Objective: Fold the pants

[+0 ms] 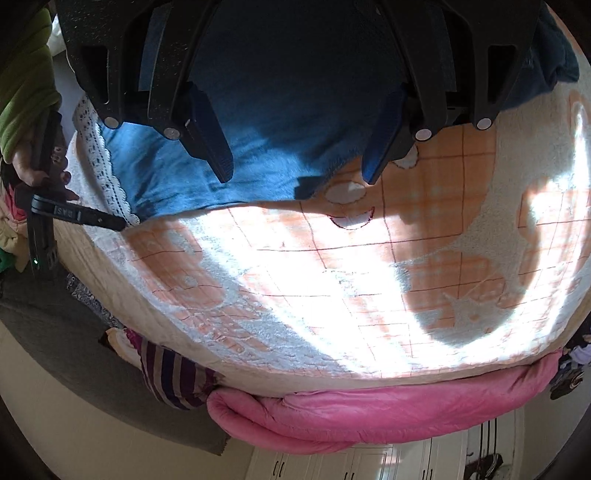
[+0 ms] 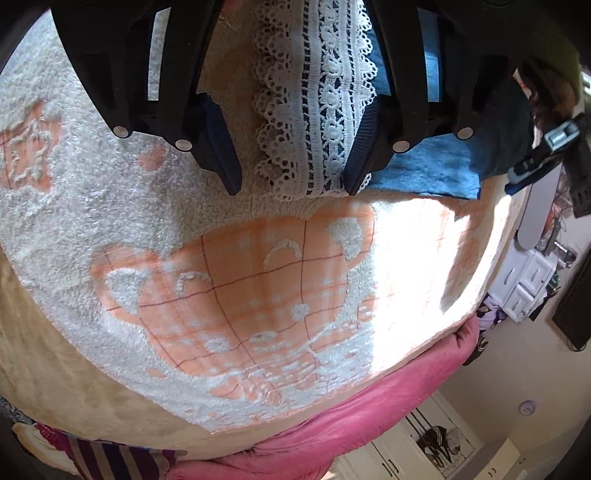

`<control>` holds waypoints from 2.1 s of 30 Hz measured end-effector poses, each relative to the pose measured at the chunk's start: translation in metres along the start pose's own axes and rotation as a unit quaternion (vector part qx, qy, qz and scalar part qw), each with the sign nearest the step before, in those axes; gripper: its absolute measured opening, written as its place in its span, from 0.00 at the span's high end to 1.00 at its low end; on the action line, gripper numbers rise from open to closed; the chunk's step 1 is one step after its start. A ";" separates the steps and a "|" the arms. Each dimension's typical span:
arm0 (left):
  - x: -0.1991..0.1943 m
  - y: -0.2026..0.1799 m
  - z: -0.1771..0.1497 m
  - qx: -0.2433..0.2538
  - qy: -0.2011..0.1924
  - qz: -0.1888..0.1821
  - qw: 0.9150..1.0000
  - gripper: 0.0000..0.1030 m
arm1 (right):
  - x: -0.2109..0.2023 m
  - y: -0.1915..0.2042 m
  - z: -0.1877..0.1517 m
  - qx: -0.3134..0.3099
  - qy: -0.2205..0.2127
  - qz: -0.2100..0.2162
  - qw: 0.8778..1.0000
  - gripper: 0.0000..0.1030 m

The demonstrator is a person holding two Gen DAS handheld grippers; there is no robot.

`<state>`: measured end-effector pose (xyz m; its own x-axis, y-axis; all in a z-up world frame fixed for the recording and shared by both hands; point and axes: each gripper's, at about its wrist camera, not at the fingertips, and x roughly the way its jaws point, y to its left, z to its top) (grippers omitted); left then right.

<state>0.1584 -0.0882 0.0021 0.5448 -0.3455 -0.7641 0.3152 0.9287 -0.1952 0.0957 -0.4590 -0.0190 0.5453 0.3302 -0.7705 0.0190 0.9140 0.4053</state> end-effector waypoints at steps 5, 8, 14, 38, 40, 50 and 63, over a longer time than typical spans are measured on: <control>0.034 0.015 0.006 -0.029 0.033 -0.021 0.999 0.31 | 0.007 -0.003 -0.004 -0.001 0.000 0.018 1.000 0.58; 0.055 0.023 0.005 -0.052 0.052 -0.037 0.997 0.31 | 0.006 -0.003 -0.005 -0.007 -0.002 0.034 0.999 0.65; 0.068 0.017 0.001 -0.062 0.052 -0.065 0.995 0.64 | 0.005 0.004 -0.008 -0.041 0.002 0.044 0.998 0.77; 0.078 0.018 0.002 -0.063 0.017 -0.013 0.998 0.88 | 0.018 0.011 0.009 -0.074 0.004 -0.037 0.997 0.72; 0.067 0.019 0.003 -0.070 0.009 -0.012 0.997 0.68 | 0.004 0.011 0.008 -0.070 -0.014 -0.044 0.996 0.60; -0.015 0.024 -0.036 -0.106 -0.031 -0.032 0.993 0.39 | -0.088 -0.001 -0.047 -0.020 -0.085 0.021 0.996 0.48; -0.054 0.006 -0.103 -0.029 -0.016 0.030 0.999 0.27 | -0.073 0.001 -0.130 0.017 -0.016 -0.010 1.000 0.48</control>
<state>0.0509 -0.0506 -0.0207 0.5856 -0.2930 -0.7558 0.2360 0.9536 -0.1868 -0.0534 -0.4514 -0.0259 0.5710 0.3045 -0.7624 0.0574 0.9116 0.4071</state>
